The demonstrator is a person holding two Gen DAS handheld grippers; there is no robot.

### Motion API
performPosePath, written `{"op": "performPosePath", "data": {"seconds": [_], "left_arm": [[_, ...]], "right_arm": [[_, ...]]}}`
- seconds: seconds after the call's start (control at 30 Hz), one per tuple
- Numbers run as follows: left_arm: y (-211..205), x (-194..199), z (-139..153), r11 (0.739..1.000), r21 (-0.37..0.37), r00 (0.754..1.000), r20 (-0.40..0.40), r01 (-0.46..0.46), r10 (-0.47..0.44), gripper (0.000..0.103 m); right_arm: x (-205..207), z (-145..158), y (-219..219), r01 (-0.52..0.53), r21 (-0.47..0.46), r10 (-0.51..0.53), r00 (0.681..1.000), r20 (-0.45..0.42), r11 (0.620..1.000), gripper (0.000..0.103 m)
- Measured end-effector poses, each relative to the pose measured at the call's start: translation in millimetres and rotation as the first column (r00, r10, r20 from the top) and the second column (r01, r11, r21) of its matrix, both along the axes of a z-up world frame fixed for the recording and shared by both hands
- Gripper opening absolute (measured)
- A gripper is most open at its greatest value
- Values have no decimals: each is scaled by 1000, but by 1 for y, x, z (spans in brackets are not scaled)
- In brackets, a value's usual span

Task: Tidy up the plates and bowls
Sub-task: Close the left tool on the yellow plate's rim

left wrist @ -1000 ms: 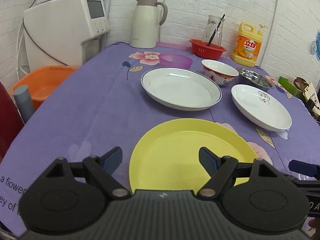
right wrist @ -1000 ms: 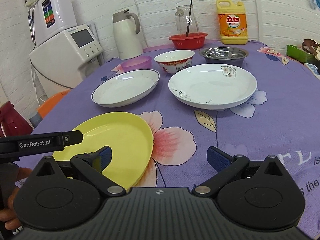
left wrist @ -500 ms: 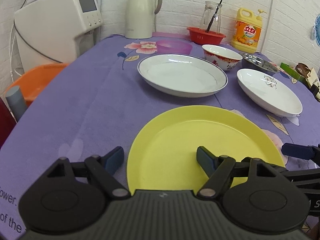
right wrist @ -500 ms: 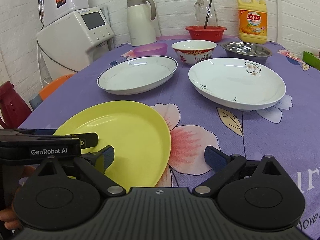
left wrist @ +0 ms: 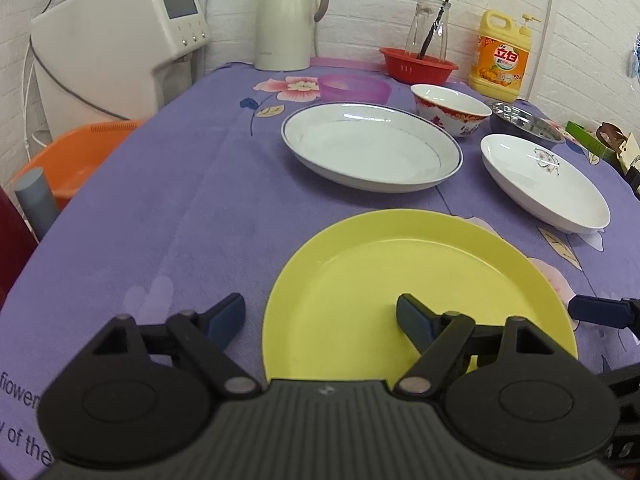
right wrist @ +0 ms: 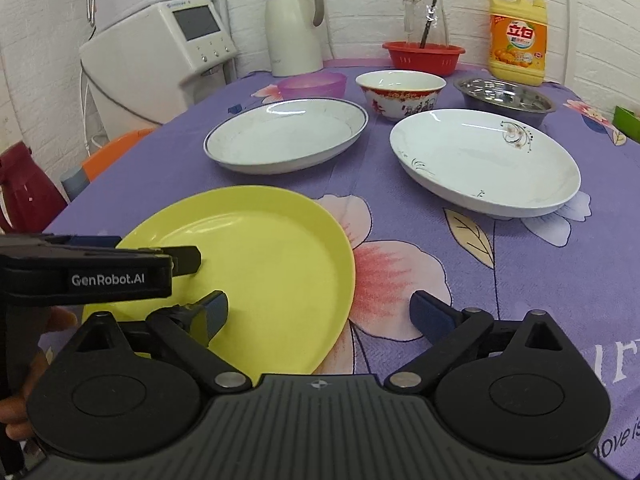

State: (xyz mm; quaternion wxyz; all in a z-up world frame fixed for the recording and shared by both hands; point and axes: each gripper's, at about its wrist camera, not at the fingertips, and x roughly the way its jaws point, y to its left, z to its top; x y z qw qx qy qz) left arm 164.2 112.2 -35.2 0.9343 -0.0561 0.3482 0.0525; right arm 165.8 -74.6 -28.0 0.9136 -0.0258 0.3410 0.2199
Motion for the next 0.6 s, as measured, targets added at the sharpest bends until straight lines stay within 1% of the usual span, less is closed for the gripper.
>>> {"op": "performPosePath", "data": {"seconds": [0.03, 0.07, 0.1, 0.17, 0.27, 0.4, 0.47, 0.6], "left_arm": [[1, -1, -1, 1000, -2, 1000, 2, 1, -1, 80], [1, -2, -1, 1000, -1, 1000, 3, 2, -2, 80], [1, -2, -1, 1000, -2, 1000, 4, 3, -3, 80], [1, -3, -1, 1000, -1, 1000, 8, 1, -1, 80], [0, -4, -1, 1000, 1, 1000, 9, 5, -5, 80], [-1, -4, -1, 1000, 0, 1000, 9, 11, -11, 80], [-1, -5, -1, 1000, -2, 1000, 9, 12, -12, 79], [-5, -7, -1, 999, -5, 999, 13, 31, -31, 77]], "right_arm": [[-2, -2, 5, -24, -44, 24, 1000, 7, 999, 103], [-4, -3, 7, -38, -68, 40, 999, 28, 997, 103], [-4, -4, 4, -35, -43, 36, 999, 28, 998, 103], [-3, -4, 2, -32, -44, 34, 999, 31, 999, 103], [-1, -2, 6, -8, -51, 8, 1000, 10, 999, 103], [-4, -2, 13, -33, -37, 34, 999, 8, 999, 103], [-5, -2, 16, -37, -45, 37, 999, 14, 998, 103], [-5, -3, 18, -36, -38, 36, 999, 18, 999, 103]]}}
